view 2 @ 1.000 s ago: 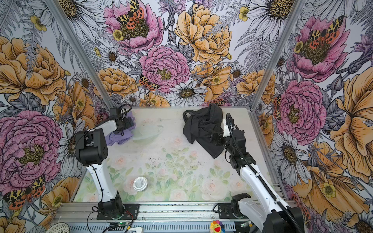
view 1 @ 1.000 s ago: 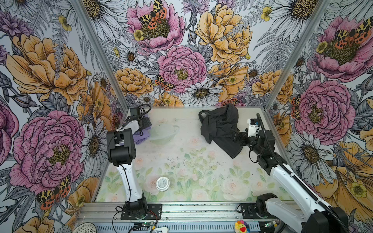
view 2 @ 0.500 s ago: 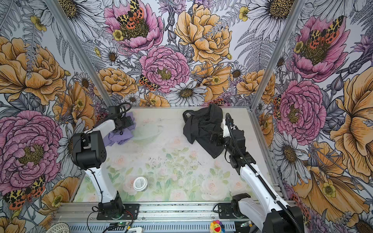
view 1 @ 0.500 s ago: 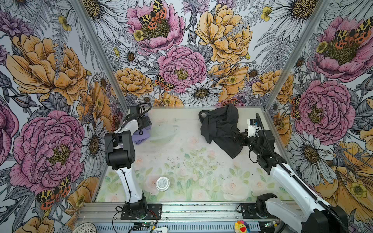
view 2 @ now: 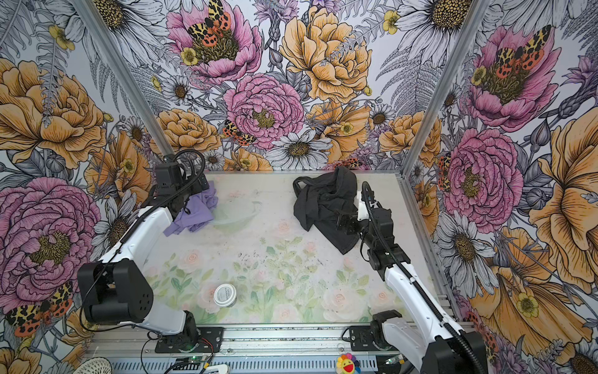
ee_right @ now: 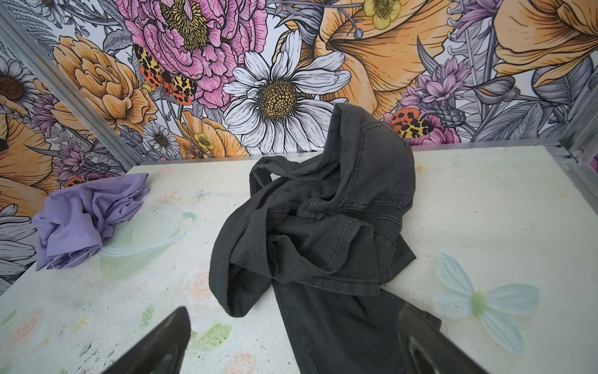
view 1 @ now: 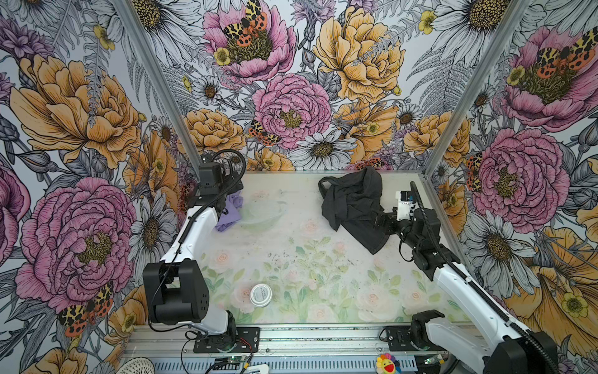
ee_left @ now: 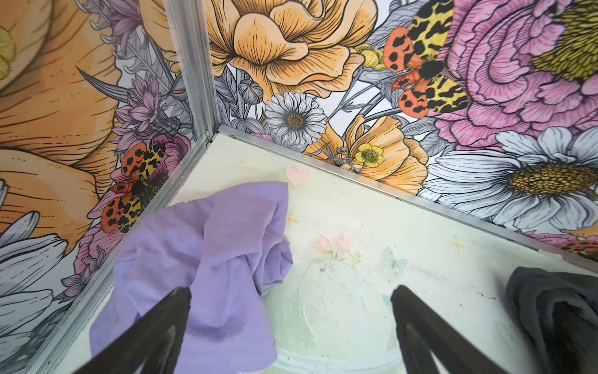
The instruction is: Pick out a specific cloth from the pile
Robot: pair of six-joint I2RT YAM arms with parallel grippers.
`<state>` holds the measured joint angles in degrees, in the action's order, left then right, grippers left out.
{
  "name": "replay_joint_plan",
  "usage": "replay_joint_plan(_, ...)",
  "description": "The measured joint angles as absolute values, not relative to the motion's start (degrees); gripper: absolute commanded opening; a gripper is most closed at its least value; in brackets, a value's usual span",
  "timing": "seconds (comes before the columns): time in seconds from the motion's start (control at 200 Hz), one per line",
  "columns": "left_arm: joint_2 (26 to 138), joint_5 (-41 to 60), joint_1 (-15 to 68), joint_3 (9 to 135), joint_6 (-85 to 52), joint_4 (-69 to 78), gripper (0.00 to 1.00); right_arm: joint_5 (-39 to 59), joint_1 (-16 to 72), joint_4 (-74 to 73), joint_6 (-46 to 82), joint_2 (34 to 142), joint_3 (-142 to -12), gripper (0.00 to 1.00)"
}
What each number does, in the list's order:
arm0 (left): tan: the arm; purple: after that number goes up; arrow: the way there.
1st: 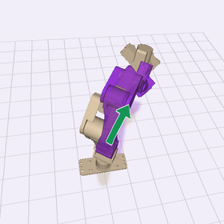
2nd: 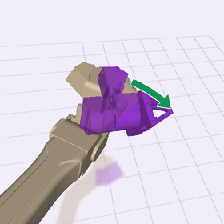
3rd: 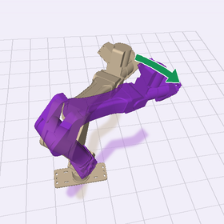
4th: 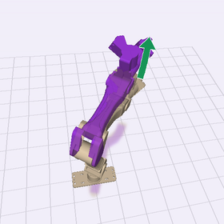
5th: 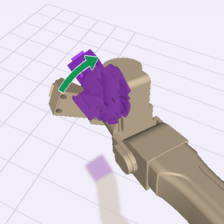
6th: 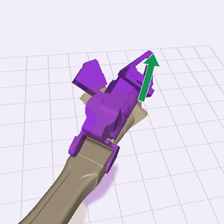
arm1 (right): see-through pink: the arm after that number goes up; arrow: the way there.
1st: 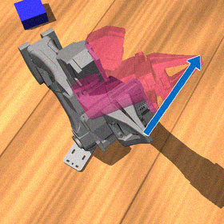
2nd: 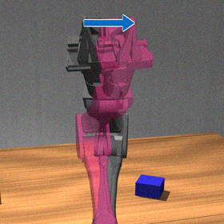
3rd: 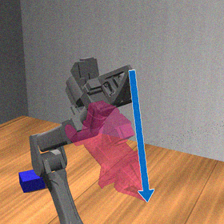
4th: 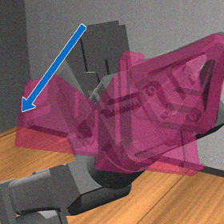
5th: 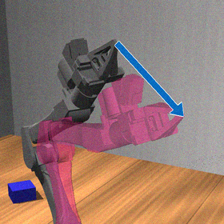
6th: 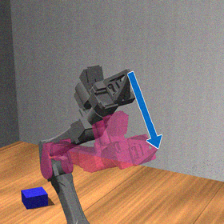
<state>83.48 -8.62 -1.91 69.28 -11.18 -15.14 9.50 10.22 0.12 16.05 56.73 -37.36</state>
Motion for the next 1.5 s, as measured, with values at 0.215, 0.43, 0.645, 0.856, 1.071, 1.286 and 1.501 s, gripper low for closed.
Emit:
replay_joint_plan(0.215,70.8,-13.8,3.4,59.7,-10.0,-9.8,0.99,8.8,10.2,-2.3,16.1,56.2,-37.0,1.00)
replay_joint_plan(0.43,58.0,-21.0,8.6,46.2,-9.4,-0.5,0.99,6.8,10.2,-6.0,16.1,56.4,-34.2,0.99)
replay_joint_plan(0.645,53.3,-28.2,12.3,31.7,-6.4,10.9,0.99,2.6,10.2,-10.8,15.4,58.1,-30.4,1.00)
replay_joint_plan(0.856,56.2,-32.2,12.3,23.2,-4.4,21.6,0.99,-2.1,10.2,-16.5,11.8,60.2,-26.7,0.99)
replay_joint_plan(1.071,63.5,-33.0,11.4,19.6,-0.8,34.6,0.99,-5.0,9.8,-20.6,7.5,63.9,-24.6,1.00)
replay_joint_plan(1.286,72.8,-31.1,6.9,17.8,0.5,44.2,0.99,-6.9,6.8,-31.4,4.8,69.5,-20.2,1.00)
replay_joint_plan(1.501,72.4,-25.2,2.9,19.0,-0.2,44.2,0.99,-7.5,3.6,-37.8,3.7,76.1,-19.1,0.99)
